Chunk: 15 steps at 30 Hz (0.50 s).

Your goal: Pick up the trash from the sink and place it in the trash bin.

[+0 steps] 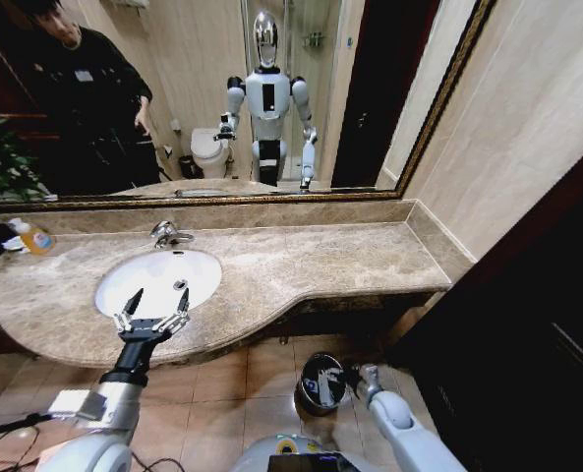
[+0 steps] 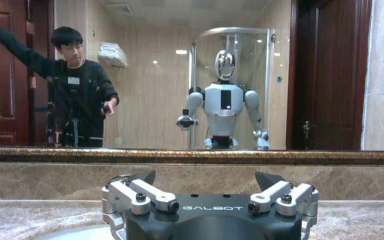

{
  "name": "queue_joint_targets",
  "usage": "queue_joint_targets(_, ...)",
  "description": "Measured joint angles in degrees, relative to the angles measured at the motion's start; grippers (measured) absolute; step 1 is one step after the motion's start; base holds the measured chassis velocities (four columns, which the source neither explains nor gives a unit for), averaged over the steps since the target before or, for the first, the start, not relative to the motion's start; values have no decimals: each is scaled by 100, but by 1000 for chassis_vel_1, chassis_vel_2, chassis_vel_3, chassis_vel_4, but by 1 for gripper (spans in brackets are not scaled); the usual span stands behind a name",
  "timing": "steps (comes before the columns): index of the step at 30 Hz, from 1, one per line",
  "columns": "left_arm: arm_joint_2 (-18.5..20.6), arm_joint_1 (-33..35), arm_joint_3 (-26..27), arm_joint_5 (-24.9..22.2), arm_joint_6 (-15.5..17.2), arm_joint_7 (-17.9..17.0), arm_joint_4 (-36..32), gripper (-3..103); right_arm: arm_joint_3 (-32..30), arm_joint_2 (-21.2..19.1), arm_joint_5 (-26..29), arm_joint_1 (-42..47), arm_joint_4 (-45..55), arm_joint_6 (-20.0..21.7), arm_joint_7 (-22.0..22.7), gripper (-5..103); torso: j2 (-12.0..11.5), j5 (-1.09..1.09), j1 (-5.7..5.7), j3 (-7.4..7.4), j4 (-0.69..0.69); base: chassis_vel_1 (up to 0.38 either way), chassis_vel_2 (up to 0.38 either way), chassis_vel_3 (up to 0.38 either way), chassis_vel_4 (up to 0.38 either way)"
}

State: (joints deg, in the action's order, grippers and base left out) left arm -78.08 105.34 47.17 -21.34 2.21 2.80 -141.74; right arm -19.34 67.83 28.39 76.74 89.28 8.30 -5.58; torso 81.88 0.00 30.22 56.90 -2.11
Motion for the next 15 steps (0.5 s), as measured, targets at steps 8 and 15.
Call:
queue_joint_targets(8, 0, 0, 0, 0, 0, 0, 0, 100, -764, -8, 330, 80, 1813, -356, 168, 100, 0, -2, 0, 0, 0, 0, 0, 0, 0)
queue_joint_targets(15, 0, 0, 0, 0, 0, 0, 0, 100, -1071, 262, -286, 138, 2837, -440, 161, 100, 0, -1, 0, 0, -1, 0, 0, 0, 0)
